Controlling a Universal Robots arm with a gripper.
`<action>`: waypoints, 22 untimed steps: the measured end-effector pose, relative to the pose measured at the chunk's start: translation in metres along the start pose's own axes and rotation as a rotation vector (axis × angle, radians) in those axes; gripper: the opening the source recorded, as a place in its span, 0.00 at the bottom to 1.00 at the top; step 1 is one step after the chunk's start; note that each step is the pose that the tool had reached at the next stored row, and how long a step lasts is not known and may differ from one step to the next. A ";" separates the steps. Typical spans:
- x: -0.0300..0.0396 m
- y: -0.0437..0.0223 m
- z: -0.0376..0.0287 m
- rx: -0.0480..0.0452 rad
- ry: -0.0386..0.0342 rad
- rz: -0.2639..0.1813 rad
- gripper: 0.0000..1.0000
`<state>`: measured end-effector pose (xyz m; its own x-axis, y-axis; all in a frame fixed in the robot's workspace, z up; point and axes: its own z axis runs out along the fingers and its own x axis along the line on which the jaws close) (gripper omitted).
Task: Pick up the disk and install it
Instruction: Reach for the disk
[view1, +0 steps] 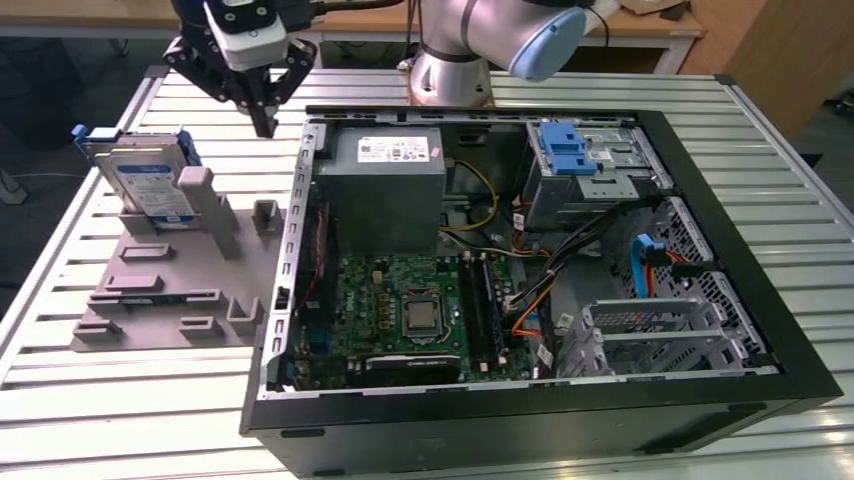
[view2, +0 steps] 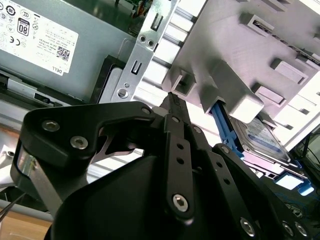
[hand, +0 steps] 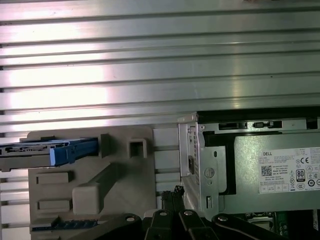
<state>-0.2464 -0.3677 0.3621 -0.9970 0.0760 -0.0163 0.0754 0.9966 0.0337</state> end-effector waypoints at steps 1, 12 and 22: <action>0.0002 0.0000 0.0002 0.0000 0.0001 0.000 0.11; 0.0023 -0.0002 0.0025 0.0001 0.0009 0.000 0.11; 0.0050 -0.0005 0.0046 0.0000 0.0010 0.000 0.11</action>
<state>-0.2514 -0.3677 0.3573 -0.9970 0.0760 -0.0153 0.0754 0.9966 0.0336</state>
